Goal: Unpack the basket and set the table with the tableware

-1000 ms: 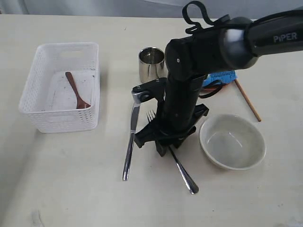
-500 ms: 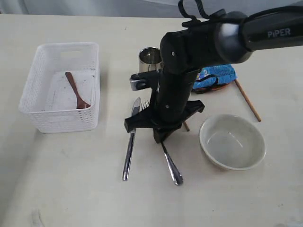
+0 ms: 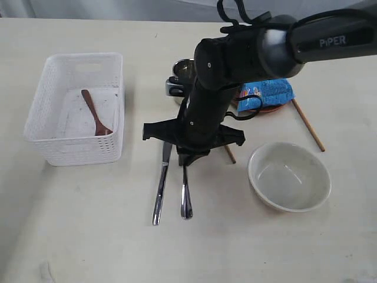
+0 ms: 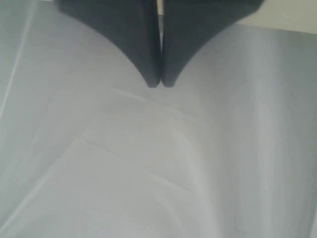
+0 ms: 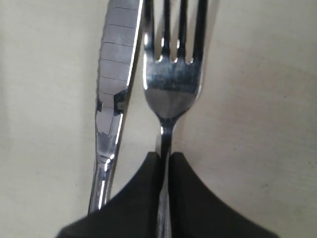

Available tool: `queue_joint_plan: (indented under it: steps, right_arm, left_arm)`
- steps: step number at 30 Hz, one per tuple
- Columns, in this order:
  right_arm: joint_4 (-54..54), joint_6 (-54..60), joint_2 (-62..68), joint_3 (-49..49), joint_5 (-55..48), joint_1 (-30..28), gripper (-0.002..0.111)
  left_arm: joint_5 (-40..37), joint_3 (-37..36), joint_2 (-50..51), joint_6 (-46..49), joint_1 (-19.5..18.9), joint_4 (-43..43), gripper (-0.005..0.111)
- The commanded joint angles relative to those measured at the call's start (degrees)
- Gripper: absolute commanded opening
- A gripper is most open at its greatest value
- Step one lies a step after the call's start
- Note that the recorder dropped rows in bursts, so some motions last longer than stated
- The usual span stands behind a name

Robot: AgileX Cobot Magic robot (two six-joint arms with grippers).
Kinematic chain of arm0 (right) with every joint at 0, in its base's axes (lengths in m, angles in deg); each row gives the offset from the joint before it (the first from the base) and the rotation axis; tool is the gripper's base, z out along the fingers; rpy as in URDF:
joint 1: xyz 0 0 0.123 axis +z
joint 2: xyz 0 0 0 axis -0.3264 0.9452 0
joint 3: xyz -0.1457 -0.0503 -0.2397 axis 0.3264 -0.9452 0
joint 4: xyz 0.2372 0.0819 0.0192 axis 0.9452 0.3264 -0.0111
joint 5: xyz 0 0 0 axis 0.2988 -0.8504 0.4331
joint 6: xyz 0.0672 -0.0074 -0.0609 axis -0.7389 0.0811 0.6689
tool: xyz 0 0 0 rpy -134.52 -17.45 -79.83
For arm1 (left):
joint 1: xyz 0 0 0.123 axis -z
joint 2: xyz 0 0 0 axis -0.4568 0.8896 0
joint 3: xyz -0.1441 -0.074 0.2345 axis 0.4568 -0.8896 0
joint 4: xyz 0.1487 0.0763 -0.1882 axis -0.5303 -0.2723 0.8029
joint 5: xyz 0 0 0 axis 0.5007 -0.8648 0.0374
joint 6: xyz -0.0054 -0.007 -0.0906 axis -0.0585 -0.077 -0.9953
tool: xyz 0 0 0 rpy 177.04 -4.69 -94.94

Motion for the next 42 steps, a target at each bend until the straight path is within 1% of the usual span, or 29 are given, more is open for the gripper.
queue_joint_plan:
  steps: [1, 12, 17, 33, 38, 42]
  right_arm:
    - [0.98, -1.41, 0.09, 0.31, 0.56, 0.01, 0.000]
    - [3.66, -1.06, 0.09, 0.31, -0.95, 0.26, 0.000]
    - [6.54, -1.06, 0.09, 0.31, -0.79, 0.45, 0.000]
    - [6.20, -0.01, 0.09, 0.18, -3.07, 1.17, 0.000]
    - [6.20, -0.13, 0.09, 0.21, -0.17, 1.76, 0.000]
    - [4.77, -0.13, 0.09, 0.21, -0.71, 1.63, 0.000]
  left_arm:
    - [-0.28, -0.34, -0.22, 0.28, 0.27, 0.00, 0.000]
    - [-0.67, -0.34, -0.22, -0.17, 0.27, 0.00, 0.000]
    - [-0.67, -0.34, -0.22, -0.17, 0.27, 0.00, 0.000]
    - [-0.74, -0.34, -0.22, -0.17, 0.27, 0.13, 0.000]
    - [-0.92, -0.34, -0.22, -0.17, 0.27, 0.13, 0.000]
    - [-1.36, -0.34, -0.22, -0.17, 0.27, 0.13, 0.000]
